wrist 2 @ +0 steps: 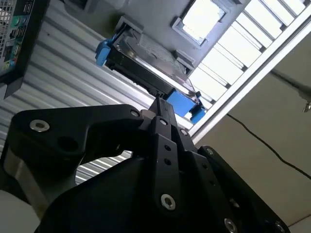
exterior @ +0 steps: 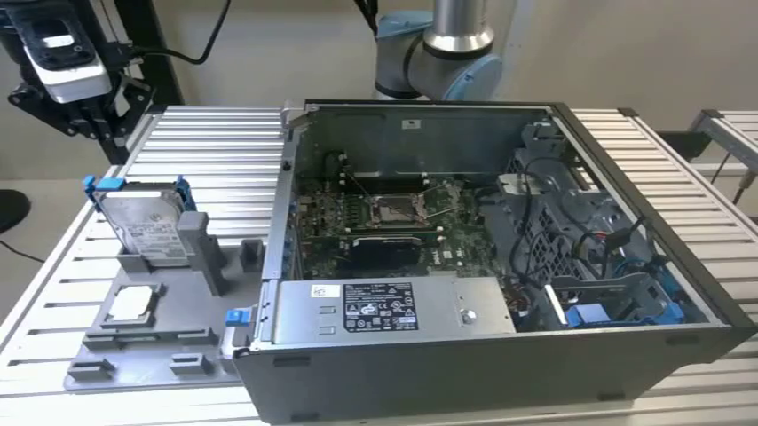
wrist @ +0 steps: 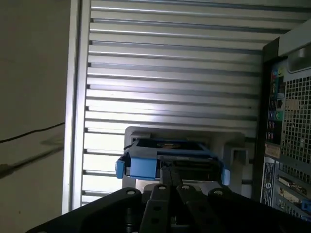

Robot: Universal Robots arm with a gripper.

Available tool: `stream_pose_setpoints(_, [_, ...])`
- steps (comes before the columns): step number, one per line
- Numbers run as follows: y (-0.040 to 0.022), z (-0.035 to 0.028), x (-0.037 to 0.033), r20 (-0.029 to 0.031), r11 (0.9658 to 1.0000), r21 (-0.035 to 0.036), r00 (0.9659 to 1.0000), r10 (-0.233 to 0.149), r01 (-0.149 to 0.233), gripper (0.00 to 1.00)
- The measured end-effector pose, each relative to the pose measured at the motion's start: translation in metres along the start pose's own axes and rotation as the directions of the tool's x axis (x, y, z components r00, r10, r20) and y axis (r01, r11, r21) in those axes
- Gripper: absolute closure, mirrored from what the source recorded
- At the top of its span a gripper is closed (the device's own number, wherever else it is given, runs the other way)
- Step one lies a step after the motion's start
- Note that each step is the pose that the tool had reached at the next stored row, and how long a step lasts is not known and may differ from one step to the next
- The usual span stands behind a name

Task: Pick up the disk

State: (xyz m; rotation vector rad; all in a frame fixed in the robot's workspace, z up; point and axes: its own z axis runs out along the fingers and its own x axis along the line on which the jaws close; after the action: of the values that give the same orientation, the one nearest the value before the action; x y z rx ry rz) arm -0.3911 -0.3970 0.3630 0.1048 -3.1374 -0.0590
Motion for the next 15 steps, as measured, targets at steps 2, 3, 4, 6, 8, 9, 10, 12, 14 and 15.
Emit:
stream_pose_setpoints(2, [0.0000,0.0001,0.0002,-0.0014,0.9993,0.0012,0.9993,-0.037,0.037,1.00])
stream_pose_setpoints(3, [0.0000,0.0001,0.0002,-0.0021,0.9985,0.0017,0.9985,-0.054,0.055,1.00])
stream_pose_setpoints(4, [0.0001,0.0000,0.0002,-0.0029,0.9974,0.0020,0.9974,-0.072,0.072,1.00])
stream_pose_setpoints(6, [0.0001,0.0001,0.0002,-0.0043,0.9941,0.0024,0.9941,-0.108,0.108,1.00])
stream_pose_setpoints(8, [0.0001,0.0001,0.0002,-0.0059,0.9893,0.0032,0.9893,-0.146,0.146,1.00])
stream_pose_setpoints(9, [0.0001,0.0001,0.0002,-0.0067,0.9865,0.0037,0.9865,-0.164,0.164,1.00])
stream_pose_setpoints(10, [0.0001,0.0001,0.0003,-0.0075,0.9835,0.0041,0.9835,-0.181,0.181,1.00])
stream_pose_setpoints(12, [0.0001,0.0001,0.0003,-0.0092,0.9761,0.0053,0.9761,-0.217,0.217,1.00])
stream_pose_setpoints(14, [0.0001,0.0001,0.0003,-0.0111,0.9677,0.0069,0.9676,-0.252,0.252,1.00])
stream_pose_setpoints(15, [0.0001,0.0001,0.0003,-0.0121,0.9627,0.0076,0.9626,-0.271,0.271,1.00])
